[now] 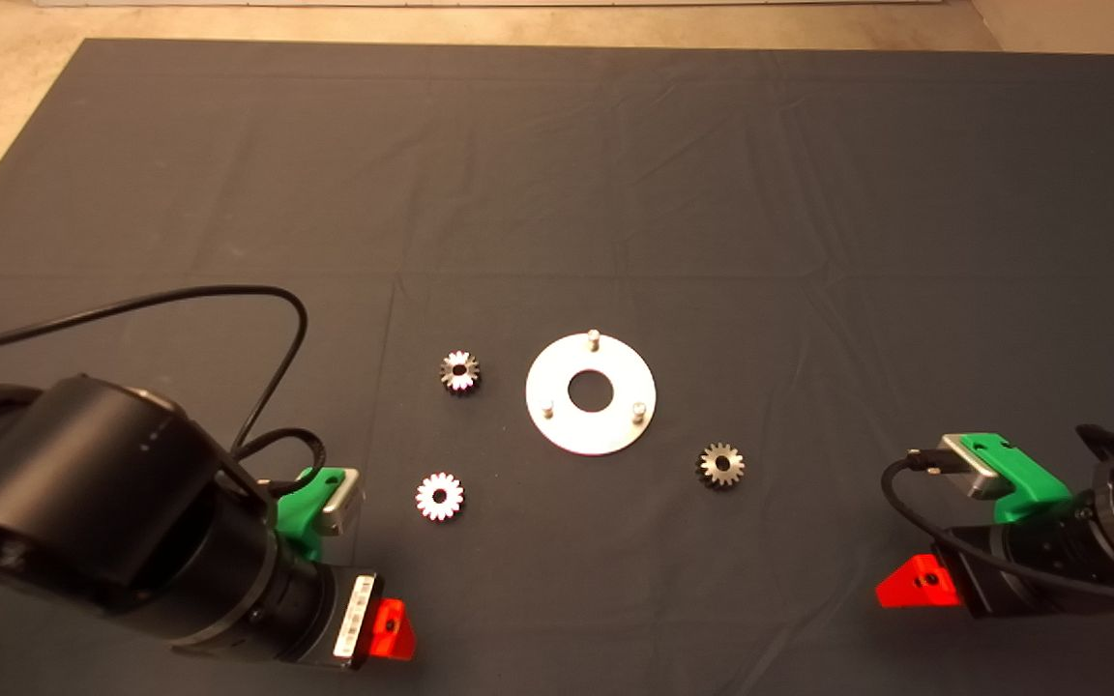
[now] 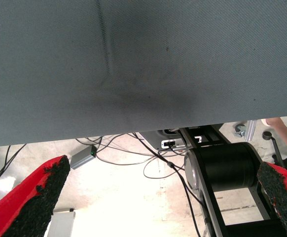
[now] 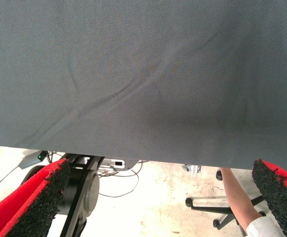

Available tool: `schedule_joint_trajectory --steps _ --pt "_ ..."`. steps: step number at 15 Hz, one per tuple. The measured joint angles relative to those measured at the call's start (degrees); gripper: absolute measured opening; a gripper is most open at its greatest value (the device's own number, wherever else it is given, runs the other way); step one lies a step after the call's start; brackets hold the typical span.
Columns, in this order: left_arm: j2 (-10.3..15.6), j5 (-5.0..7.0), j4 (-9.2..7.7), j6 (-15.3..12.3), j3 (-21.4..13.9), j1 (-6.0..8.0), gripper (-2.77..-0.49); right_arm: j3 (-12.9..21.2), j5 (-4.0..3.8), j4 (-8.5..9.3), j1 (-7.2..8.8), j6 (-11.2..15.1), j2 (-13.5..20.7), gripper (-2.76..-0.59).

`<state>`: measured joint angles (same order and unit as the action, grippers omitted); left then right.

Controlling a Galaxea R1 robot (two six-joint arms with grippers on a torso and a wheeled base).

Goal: Install three planetary gears onto the carrier pins

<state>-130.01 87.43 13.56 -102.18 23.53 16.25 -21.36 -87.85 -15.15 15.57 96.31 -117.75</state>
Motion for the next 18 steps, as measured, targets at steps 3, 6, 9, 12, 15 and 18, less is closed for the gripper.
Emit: schedule_joint_trajectory --steps 3,6,9,12,15,18 --pt "0.0 0.0 0.0 0.0 0.0 -0.02 -0.5 0.0 0.0 0.0 0.0 0.0 0.0 -0.6" --pt "-2.2 0.0 0.51 2.1 2.7 -0.05 -0.5 0.0 0.0 0.0 -0.01 0.0 0.0 -0.6" --pt "-8.7 0.03 4.51 4.8 13.6 -0.05 -0.5 0.0 0.0 -0.01 -0.33 0.0 0.0 -0.6" --pt "-14.2 -0.24 7.93 8.2 23.4 -0.05 -0.5 0.0 -0.01 -0.06 -0.84 0.0 0.0 -0.6" --pt "-17.2 -0.11 9.06 11.7 29.7 -0.07 -0.5 0.0 0.06 -0.22 -1.44 0.0 -0.2 -0.6" --pt "-19.6 -0.3 9.48 14.5 34.1 -0.07 -0.5 0.0 0.02 -0.3 -1.57 0.0 -0.2 -0.6"
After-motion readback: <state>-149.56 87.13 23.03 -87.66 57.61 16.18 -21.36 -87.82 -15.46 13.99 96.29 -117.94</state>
